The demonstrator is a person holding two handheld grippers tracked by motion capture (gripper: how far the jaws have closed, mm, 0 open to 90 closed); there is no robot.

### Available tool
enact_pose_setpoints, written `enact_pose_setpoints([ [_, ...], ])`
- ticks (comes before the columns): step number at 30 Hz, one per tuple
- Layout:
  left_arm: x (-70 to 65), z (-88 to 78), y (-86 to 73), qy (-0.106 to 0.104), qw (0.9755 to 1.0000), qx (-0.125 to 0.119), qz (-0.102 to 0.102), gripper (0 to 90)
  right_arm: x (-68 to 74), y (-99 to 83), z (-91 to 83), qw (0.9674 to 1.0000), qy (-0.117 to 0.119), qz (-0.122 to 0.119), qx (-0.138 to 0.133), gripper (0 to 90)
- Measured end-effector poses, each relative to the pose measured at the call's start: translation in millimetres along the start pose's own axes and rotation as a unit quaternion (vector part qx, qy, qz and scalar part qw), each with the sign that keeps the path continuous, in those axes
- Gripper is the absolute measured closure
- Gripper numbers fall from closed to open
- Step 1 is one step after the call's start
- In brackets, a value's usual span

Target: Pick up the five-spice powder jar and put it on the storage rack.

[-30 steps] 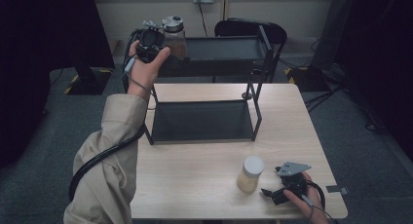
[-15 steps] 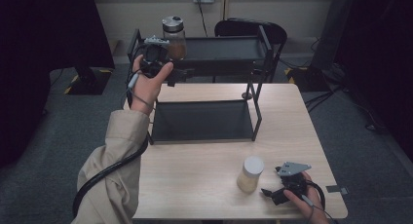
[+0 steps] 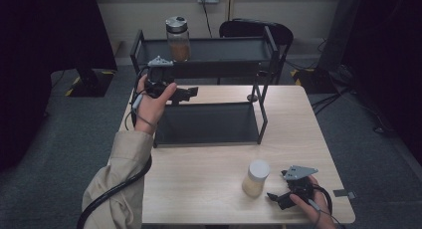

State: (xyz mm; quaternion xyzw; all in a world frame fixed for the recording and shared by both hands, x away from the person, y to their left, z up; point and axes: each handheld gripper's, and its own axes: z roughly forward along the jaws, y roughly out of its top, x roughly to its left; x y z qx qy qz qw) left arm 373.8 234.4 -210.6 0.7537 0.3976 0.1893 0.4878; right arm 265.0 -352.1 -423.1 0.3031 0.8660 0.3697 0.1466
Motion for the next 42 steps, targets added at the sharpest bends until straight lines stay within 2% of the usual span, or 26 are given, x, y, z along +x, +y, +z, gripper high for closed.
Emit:
enact_pose_setpoints([
  [6, 1.1, 3.3, -15.1, -0.003, 1.0, 0.001, 0.001, 2.3, 0.0, 0.0, 0.0, 1.0, 0.0, 0.0, 0.0, 0.0],
  [17, 3.7, 16.1, -44.8, -0.011, 0.9998, 0.006, -0.012, 2.3, 0.0, -0.1, 0.0, 1.0, 0.0, 0.0, 0.0, 0.0],
  [22, 4.4, 18.7, -52.7, -0.011, 0.9999, 0.01, -0.008, 2.3, 0.0, -0.1, 0.0, 1.0, 0.0, 0.0, 0.0, 0.0],
  [42, 11.1, 29.2, -99.1, -0.015, 0.9995, 0.02, -0.019, 2.3, 0.0, -0.1, 0.0, 1.0, 0.0, 0.0, 0.0, 0.0],
])
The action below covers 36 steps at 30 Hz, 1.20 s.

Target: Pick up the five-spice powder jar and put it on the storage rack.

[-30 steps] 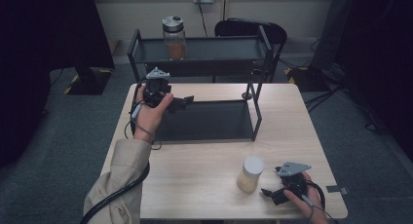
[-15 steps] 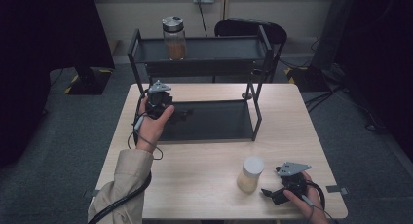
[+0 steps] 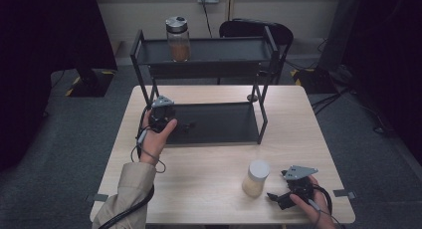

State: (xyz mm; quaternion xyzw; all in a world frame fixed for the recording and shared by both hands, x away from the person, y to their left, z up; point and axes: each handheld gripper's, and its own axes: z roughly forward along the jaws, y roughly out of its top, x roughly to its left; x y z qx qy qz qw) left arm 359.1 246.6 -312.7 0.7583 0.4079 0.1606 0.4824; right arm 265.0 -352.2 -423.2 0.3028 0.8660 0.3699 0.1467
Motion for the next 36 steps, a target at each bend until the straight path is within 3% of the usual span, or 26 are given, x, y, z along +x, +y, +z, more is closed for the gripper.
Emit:
enact_pose_setpoints([
  [10, 1.9, 6.7, -25.2, -0.007, 0.9999, 0.011, -0.01, 2.3, 0.0, 0.0, 0.0, 1.0, 0.0, 0.0, 0.0, 0.0],
  [36, 5.8, 8.4, -76.5, -0.001, 0.9993, 0.032, -0.022, 2.3, 0.1, 0.0, 0.0, 1.0, 0.0, 0.0, 0.0, 0.0],
])
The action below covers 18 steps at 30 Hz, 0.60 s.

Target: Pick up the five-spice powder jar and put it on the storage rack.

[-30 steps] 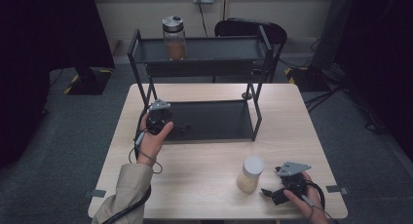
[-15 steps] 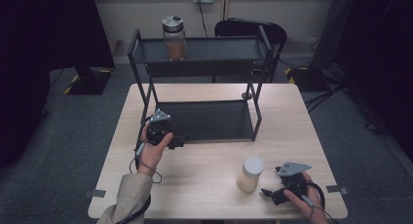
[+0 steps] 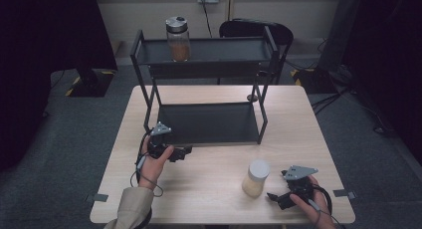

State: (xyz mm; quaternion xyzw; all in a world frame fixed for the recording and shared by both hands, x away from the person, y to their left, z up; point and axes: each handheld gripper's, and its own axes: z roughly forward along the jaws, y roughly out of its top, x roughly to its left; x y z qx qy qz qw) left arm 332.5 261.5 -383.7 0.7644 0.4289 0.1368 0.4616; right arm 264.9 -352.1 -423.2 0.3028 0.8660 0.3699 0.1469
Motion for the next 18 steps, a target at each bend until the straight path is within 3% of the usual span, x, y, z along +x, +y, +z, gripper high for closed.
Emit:
enact_pose_setpoints([
  [18, 3.0, -8.3, -35.8, 0.011, 0.9998, 0.017, -0.008, 2.3, 0.0, 0.0, 0.0, 1.0, 0.0, 0.0, 0.0, 0.0],
])
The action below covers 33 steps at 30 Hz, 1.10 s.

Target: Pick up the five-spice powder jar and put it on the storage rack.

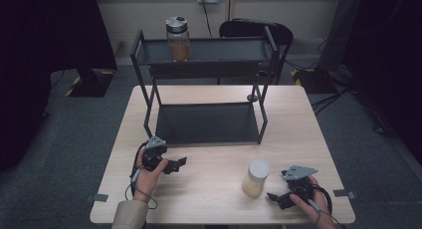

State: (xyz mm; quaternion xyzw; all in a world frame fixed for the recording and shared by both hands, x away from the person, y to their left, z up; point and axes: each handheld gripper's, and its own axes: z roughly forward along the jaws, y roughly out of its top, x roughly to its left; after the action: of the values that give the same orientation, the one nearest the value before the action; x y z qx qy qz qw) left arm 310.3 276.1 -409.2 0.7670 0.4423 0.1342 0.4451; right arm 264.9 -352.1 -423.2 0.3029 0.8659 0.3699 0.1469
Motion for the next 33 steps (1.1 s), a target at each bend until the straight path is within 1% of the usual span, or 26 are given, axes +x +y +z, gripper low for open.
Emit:
enact_pose_setpoints([
  [2, 0.2, -0.5, -3.4, 0.001, 1.0, 0.001, -0.002, 2.3, 0.0, 0.0, 0.0, 1.0, 0.0, 0.0, 0.0, 0.0],
  [8, -3.3, -1.6, -11.1, 0.012, 0.9997, 0.015, 0.012, 2.3, 0.0, 0.0, 0.0, 1.0, 0.0, 0.0, 0.0, 0.0],
  [10, -6.6, -2.2, -12.2, 0.02, 0.9992, 0.024, 0.024, 2.3, 0.0, 0.0, 0.0, 1.0, 0.0, 0.0, 0.0, 0.0],
  [13, -9.1, -3.1, -15.2, 0.024, 0.9985, 0.035, 0.036, 2.3, 0.0, 0.0, 0.0, 1.0, 0.0, 0.0, 0.0, 0.0],
  [15, -10.2, -3.7, -16.2, 0.027, 0.9976, 0.043, 0.047, 2.3, 0.0, 0.0, 0.0, 1.0, 0.0, 0.0, 0.0, 0.0],
  [18, -10.5, -4.2, -20.1, 0.029, 0.9969, 0.05, 0.053, 2.4, 0.0, 0.0, 0.0, 1.0, 0.0, 0.0, 0.0, 0.0],
  [19, -10.6, -4.5, -22.0, 0.031, 0.9961, 0.058, 0.058, 2.4, 0.0, 0.0, 0.0, 1.0, 0.0, 0.0, 0.0, 0.0],
  [22, -10.8, -5.6, -24.7, 0.032, 0.9961, 0.059, 0.057, 2.4, 0.0, 0.0, 0.0, 1.0, 0.0, 0.0, 0.0, 0.0],
  [25, -10.8, -9.1, -29.2, 0.034, 0.996, 0.056, 0.061, 2.3, -0.1, 0.2, -0.1, 1.0, 0.0, 0.0, 0.001, 0.0],
  [26, -11.4, -10.6, -30.4, 0.037, 0.9953, 0.058, 0.069, 2.3, 0.0, 0.2, -0.1, 1.0, 0.0, 0.0, 0.001, 0.0],
  [28, -11.2, -12.5, -33.1, 0.037, 0.9948, 0.057, 0.075, 2.2, 0.0, 0.2, -0.1, 1.0, 0.0, 0.0, 0.001, 0.0],
  [30, -13.0, -14.1, -33.6, 0.041, 0.9935, 0.062, 0.086, 1.8, 0.0, 0.3, -0.1, 1.0, 0.0, 0.0, 0.001, 0.0],
  [31, -13.0, -14.1, -33.6, 0.041, 0.9935, 0.062, 0.086, 0.5, 0.0, 0.3, -0.1, 1.0, 0.0, 0.0, 0.001, 0.0],
  [32, -14.9, -14.4, -33.6, 0.044, 0.9925, 0.067, 0.092, 0.0, 0.0, 0.3, -0.1, 1.0, 0.0, 0.0, 0.001, 0.0],
  [33, -15.1, -15.0, -33.9, 0.045, 0.9924, 0.067, 0.093, 0.0, -0.1, 0.3, -0.1, 1.0, 0.0, 0.0, 0.001, 0.0],
])
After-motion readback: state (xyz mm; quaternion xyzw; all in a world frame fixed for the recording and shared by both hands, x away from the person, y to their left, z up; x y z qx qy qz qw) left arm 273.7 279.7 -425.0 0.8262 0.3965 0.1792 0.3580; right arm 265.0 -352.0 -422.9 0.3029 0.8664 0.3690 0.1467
